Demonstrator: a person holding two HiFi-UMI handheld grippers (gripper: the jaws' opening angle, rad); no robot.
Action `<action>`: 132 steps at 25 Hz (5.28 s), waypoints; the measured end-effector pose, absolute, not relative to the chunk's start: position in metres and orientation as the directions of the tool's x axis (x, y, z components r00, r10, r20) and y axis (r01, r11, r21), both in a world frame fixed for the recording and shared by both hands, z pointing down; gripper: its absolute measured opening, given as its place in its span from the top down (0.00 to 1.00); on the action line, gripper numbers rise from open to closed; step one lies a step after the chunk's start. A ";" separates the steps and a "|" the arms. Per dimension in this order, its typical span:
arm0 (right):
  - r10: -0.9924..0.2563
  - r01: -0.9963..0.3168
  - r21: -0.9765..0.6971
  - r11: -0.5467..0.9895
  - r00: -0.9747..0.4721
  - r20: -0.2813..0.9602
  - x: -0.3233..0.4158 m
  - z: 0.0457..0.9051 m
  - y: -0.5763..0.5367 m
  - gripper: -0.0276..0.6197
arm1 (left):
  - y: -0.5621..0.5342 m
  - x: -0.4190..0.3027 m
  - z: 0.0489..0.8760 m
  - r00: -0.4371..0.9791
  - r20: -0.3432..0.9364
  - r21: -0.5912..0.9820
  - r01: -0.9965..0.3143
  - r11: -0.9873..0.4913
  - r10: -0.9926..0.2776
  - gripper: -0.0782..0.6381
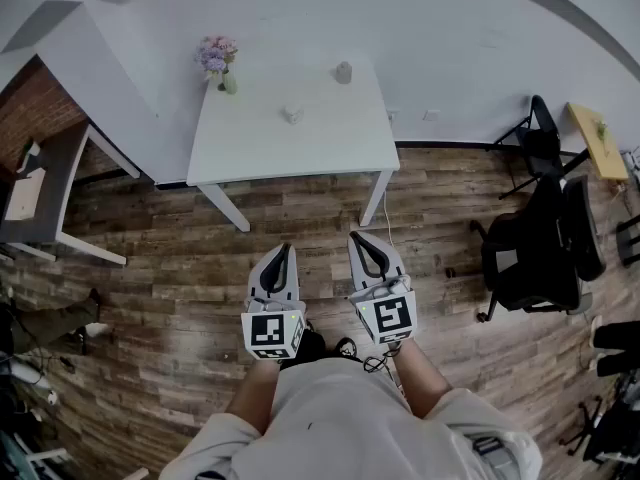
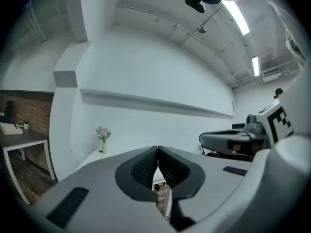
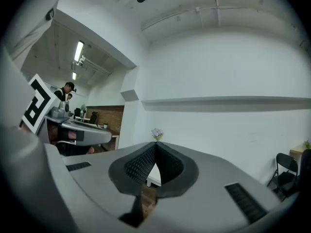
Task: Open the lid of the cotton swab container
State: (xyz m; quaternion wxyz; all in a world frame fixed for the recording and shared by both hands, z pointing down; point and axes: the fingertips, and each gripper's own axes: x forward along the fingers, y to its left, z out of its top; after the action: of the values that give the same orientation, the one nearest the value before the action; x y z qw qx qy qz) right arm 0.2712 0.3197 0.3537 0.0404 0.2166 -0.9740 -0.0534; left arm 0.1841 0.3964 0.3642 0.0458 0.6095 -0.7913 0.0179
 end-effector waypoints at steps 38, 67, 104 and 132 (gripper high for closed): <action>-0.400 -0.393 0.076 0.917 -0.906 0.138 0.270 0.395 0.318 0.96 | 0.390 0.190 0.400 -0.151 0.192 0.036 -0.986 0.160 -0.970 0.86; -0.477 -0.483 0.064 0.873 -0.821 0.315 0.215 0.433 0.310 0.87 | 0.378 0.098 0.451 -0.003 0.290 0.094 -0.995 0.032 -0.957 0.72; -0.300 -0.325 -0.029 0.945 -0.900 0.316 0.079 0.460 -0.011 0.82 | 0.055 -0.025 0.471 -0.092 0.403 0.053 -0.991 0.123 -0.911 0.72; -0.135 -0.160 0.003 0.987 -0.822 0.553 -0.103 0.535 -0.104 0.80 | -0.044 -0.174 0.575 0.024 0.580 0.165 -0.982 0.089 -0.814 0.72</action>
State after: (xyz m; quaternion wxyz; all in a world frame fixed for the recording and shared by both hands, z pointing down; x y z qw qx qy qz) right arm -0.1034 -0.1043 0.5347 0.2878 0.0773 -0.9543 0.0216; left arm -0.1736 -0.0439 0.5747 0.2809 0.6582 -0.6822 0.1498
